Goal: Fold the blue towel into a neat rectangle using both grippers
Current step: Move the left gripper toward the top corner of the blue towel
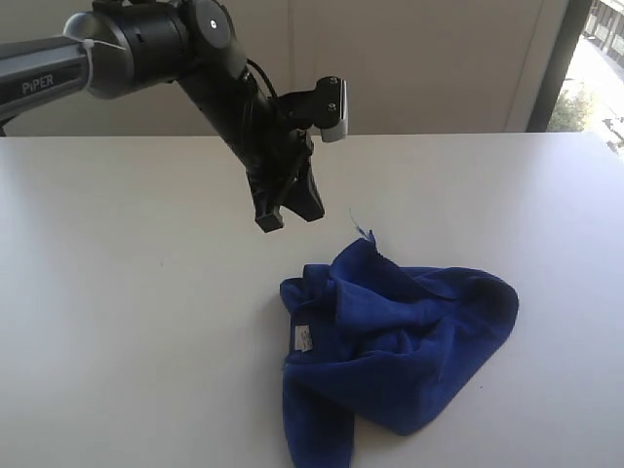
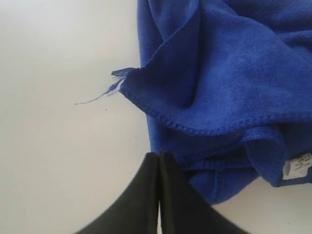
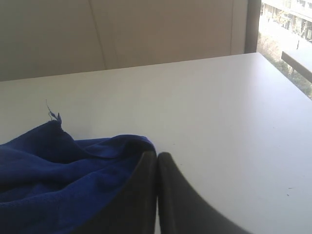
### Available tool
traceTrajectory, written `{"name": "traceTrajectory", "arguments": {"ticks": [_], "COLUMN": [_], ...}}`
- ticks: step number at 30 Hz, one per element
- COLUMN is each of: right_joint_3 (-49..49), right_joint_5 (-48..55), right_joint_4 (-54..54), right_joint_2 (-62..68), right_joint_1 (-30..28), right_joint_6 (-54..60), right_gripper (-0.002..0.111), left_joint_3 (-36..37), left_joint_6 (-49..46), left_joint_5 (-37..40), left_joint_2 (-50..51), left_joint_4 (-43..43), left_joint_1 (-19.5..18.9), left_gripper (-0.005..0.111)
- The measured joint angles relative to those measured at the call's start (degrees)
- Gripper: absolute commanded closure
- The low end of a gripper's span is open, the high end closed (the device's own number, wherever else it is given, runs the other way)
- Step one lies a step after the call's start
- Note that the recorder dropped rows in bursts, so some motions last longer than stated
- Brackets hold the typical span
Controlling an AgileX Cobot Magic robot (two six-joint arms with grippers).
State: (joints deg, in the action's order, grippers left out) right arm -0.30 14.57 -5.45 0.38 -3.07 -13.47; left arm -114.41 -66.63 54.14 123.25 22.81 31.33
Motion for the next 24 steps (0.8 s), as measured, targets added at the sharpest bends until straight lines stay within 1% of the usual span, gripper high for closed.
{"name": "traceTrajectory", "arguments": {"ticks": [6, 8, 10, 11, 12, 13, 15, 16, 19, 24], "right_joint_3": [0.0, 0.0, 0.0, 0.0, 0.0, 0.0, 0.0, 0.0, 0.0, 0.0], "right_joint_5": [0.0, 0.0, 0.0, 0.0, 0.0, 0.0, 0.0, 0.0, 0.0, 0.0], "right_joint_4": [0.0, 0.0, 0.0, 0.0, 0.0, 0.0, 0.0, 0.0, 0.0, 0.0], "right_joint_2": [0.0, 0.0, 0.0, 0.0, 0.0, 0.0, 0.0, 0.0, 0.0, 0.0], "right_joint_1": [0.0, 0.0, 0.0, 0.0, 0.0, 0.0, 0.0, 0.0, 0.0, 0.0], "right_joint_6": [0.0, 0.0, 0.0, 0.0, 0.0, 0.0, 0.0, 0.0, 0.0, 0.0], "right_gripper": [0.108, 0.108, 0.108, 0.108, 0.108, 0.108, 0.108, 0.108, 0.108, 0.108], "left_joint_3": [0.0, 0.0, 0.0, 0.0, 0.0, 0.0, 0.0, 0.0, 0.0, 0.0], "left_joint_6": [-9.0, -10.0, -11.9, -12.5, -13.7, -14.4, -17.0, -18.3, -22.8, -27.1], "left_joint_5": [-1.2, -1.4, -1.4, -1.4, -1.6, -1.6, -2.3, -2.6, -2.2, -0.8], "left_joint_2": [0.2, 0.2, 0.2, 0.2, 0.2, 0.2, 0.2, 0.2, 0.2, 1.2], "left_joint_4": [3.3, 3.4, 3.4, 3.5, 3.5, 3.5, 3.5, 3.6, 3.8, 5.0], "left_joint_1": [0.0, 0.0, 0.0, 0.0, 0.1, 0.1, 0.5, 0.5, 0.6, 1.1], "left_gripper": [0.107, 0.107, 0.100, 0.091, 0.085, 0.071, 0.059, 0.057, 0.056, 0.056]}}
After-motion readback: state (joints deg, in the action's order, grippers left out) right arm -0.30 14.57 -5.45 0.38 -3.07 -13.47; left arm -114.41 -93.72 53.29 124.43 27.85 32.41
